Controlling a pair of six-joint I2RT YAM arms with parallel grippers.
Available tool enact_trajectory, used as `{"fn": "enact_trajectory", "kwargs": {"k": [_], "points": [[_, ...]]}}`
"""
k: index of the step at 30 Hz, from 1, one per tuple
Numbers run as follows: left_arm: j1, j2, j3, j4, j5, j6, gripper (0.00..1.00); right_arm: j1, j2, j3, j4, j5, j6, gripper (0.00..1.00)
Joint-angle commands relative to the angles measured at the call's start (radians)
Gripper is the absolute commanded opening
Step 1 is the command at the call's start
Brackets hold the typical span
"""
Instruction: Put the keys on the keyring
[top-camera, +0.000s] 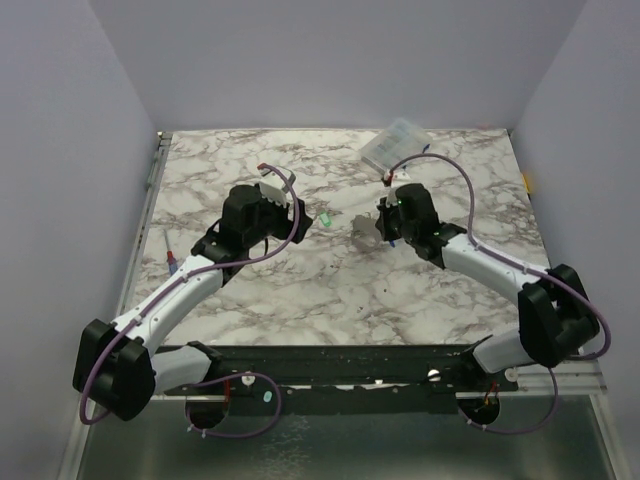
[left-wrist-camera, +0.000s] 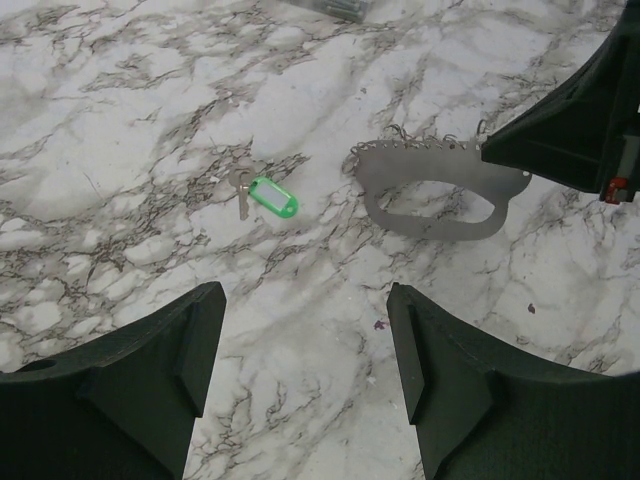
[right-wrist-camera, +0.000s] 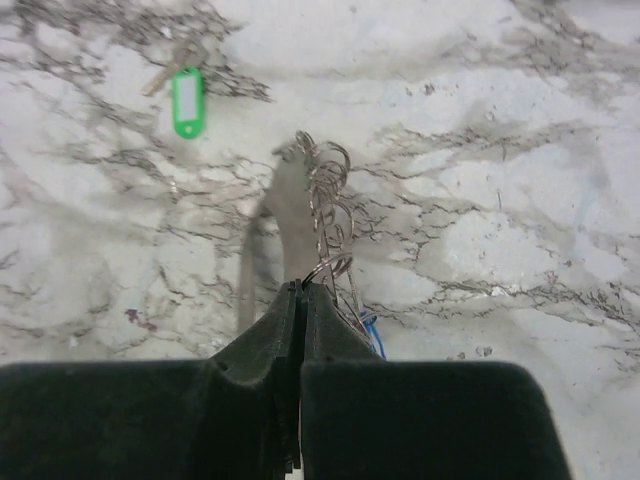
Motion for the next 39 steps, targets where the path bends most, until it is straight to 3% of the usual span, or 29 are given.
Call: {"fn": "enact_trajectory", "kwargs": {"k": [1,10,21,24,27,31,33,34,37,39], "points": [[-0.006,-0.033,0.022,-0.009,0.034,0.008,0.73,0.008,-0.129,-0.092,0.218,-0.095,-0.097,0.01],[-0.006,-0.063,0.015,0.007,0.096,0.009,0.73,0.013,-0.277,-0.218,0.425,-0.267,-0.196,0.01],[-0.006,-0.134,-0.025,0.121,0.372,0.016,0.67,0.016,-0.423,-0.417,0.766,-0.686,-0.195,0.01],[-0.005,-0.157,-0.041,0.141,0.412,0.026,0.65,0.016,-0.429,-0.438,0.815,-0.735,-0.176,0.01],[-0.005,-0.170,-0.049,0.144,0.397,0.035,0.65,0.016,-0.433,-0.431,0.795,-0.667,-0.167,0.01],[-0.005,-0.175,-0.053,0.145,0.354,0.035,0.65,0.016,-0.407,-0.389,0.654,-0.396,-0.058,0.02],[-0.005,-0.172,-0.055,0.138,0.316,0.034,0.65,0.015,-0.381,-0.340,0.515,-0.227,0.030,0.15],[-0.005,-0.171,-0.053,0.131,0.293,0.036,0.65,0.016,-0.363,-0.320,0.445,-0.180,0.061,0.20],[-0.006,-0.172,-0.050,0.116,0.240,0.044,0.65,0.016,-0.290,-0.249,0.235,-0.078,0.187,0.46],[-0.006,-0.172,-0.048,0.113,0.230,0.045,0.65,0.016,-0.227,-0.210,0.129,-0.093,0.205,0.48]]}}
